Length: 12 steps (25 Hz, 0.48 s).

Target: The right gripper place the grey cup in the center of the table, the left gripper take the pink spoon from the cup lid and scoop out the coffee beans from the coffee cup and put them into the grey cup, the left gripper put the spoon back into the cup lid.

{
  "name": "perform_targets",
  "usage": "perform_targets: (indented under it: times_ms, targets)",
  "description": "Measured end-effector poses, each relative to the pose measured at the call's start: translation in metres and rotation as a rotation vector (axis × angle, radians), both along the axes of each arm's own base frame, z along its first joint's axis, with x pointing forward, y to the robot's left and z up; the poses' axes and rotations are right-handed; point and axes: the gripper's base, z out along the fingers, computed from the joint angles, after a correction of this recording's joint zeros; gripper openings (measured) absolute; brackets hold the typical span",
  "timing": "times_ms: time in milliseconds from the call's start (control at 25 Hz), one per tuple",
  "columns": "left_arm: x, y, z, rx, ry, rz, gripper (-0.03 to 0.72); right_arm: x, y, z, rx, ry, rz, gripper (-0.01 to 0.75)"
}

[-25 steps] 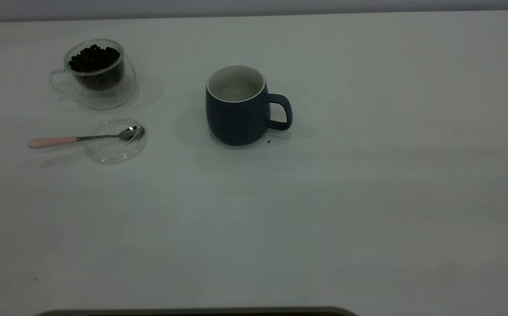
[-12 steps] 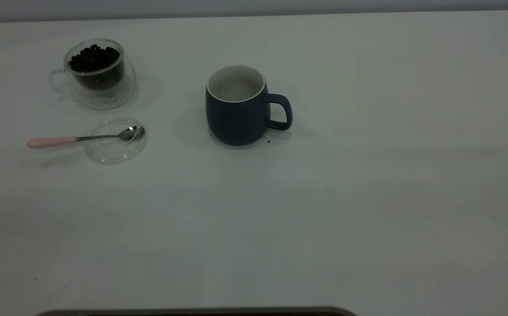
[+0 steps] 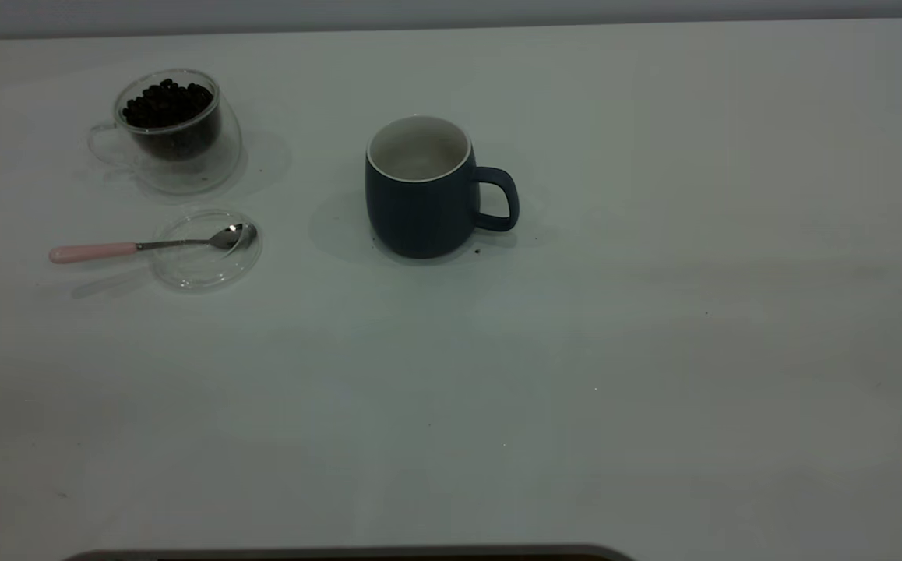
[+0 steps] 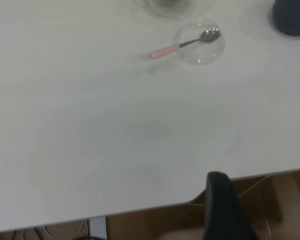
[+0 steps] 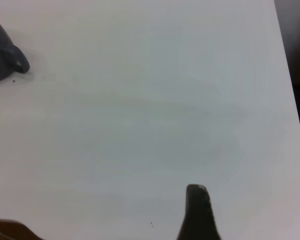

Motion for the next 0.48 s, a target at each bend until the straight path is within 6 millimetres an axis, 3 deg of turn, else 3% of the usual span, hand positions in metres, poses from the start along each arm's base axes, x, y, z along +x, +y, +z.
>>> perform_targets:
  times_ms: [480]
  targets:
    - [-0.0081,0.0006,-0.0011,0.0,-0.058,0.006,0.461,0.0,0.0,0.0,0.0,0.0,0.0,0.588]
